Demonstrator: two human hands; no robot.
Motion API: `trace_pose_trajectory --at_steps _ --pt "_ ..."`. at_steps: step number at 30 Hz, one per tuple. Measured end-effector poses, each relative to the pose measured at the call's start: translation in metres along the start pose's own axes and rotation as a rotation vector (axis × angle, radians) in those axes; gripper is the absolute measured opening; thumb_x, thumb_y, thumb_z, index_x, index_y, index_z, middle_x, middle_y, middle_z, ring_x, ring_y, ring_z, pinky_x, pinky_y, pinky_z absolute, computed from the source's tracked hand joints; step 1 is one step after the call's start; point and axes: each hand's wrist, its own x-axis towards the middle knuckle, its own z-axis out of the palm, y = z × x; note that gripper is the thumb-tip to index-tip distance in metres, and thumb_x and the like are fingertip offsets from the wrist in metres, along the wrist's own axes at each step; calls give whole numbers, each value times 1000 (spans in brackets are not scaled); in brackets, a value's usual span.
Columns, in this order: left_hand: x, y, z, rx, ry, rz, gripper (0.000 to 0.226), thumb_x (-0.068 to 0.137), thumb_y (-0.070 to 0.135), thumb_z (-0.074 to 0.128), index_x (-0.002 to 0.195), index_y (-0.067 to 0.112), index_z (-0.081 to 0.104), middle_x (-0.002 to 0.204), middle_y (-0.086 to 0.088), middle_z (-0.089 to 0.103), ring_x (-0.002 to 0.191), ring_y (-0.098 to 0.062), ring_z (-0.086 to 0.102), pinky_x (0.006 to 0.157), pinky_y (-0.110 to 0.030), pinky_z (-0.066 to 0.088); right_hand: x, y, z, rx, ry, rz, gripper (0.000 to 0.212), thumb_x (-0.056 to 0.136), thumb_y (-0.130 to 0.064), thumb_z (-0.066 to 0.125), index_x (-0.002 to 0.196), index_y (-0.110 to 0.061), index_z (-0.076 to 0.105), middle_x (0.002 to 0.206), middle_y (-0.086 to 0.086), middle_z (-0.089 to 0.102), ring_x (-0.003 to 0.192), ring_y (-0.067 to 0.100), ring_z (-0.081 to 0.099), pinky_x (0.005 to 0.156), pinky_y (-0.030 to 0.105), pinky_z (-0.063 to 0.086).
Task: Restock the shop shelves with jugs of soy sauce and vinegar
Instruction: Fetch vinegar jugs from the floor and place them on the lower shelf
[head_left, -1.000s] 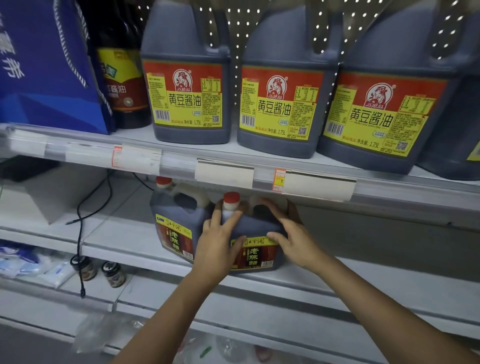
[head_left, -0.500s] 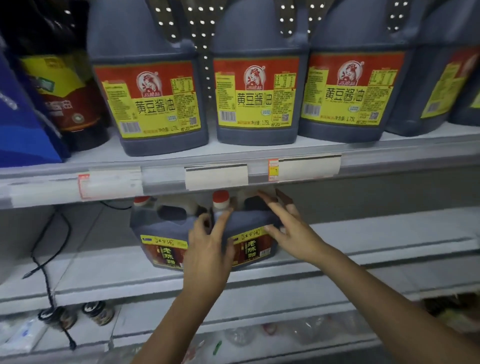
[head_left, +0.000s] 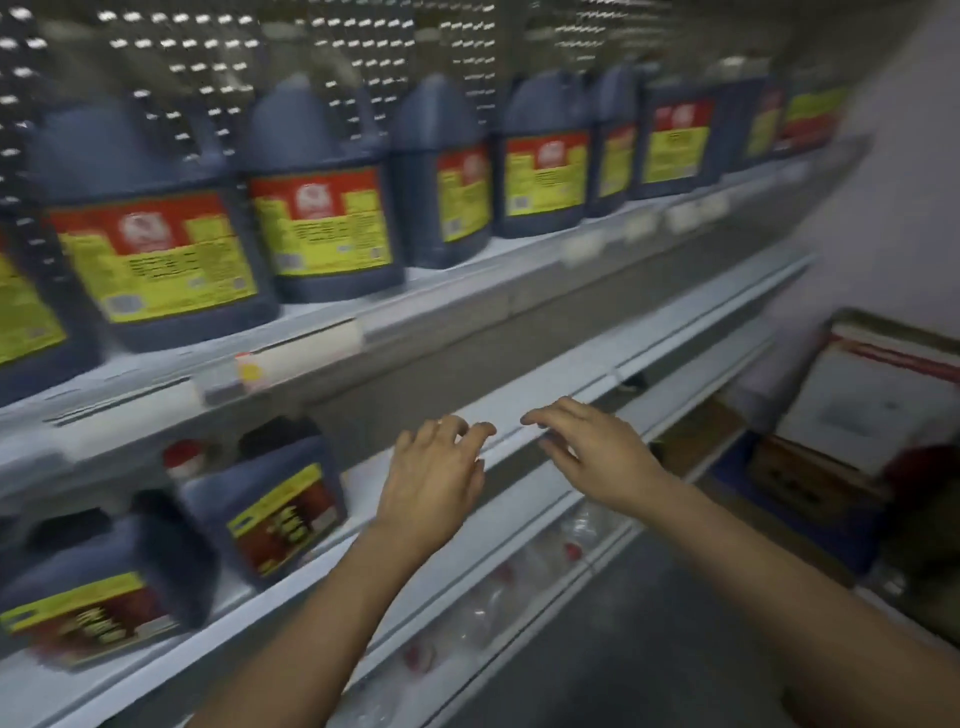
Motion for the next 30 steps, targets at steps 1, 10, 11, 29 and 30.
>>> trace_pose_trajectory --at_steps 1,10,11,29,30 --pt "12 25 2 31 -20 49 37 89 26 64 125 29 62 107 -1 67 88 -31 65 73 -41 50 -20 16 -17 -89 7 11 33 103 -29 54 136 -30 57 115 -5 64 99 20 66 76 41 55" --pt "116 355 18 23 -111 553 29 87 30 63 115 21 62 95 -8 67 79 -35 69 60 -38 52 -297 189 -186 -599 -135 486 27 96 -29 57 123 -27 55 108 3 65 92 30 67 63 38 47" --pt "123 384 20 15 -119 589 29 86 30 64 113 21 62 94 -9 67 78 -36 69 59 -38 51 -323 202 -197 -606 -134 543 27 95 -29 58 122 -25 56 110 4 66 93 31 67 65 38 48" --pt "276 891 203 -454 -378 1177 42 94 30 52 135 28 51 112 -6 71 100 -33 68 74 -41 56 -616 498 -273 -391 58 1356 38 97 -33 54 135 -27 51 123 7 69 105 33 67 76 39 52" --pt "283 915 212 -465 -406 1207 42 94 30 52 136 29 51 113 -6 71 101 -32 68 75 -39 54 -628 512 -277 -367 78 1394 37 98 -32 54 133 -24 53 122 8 69 105 33 67 73 37 49"
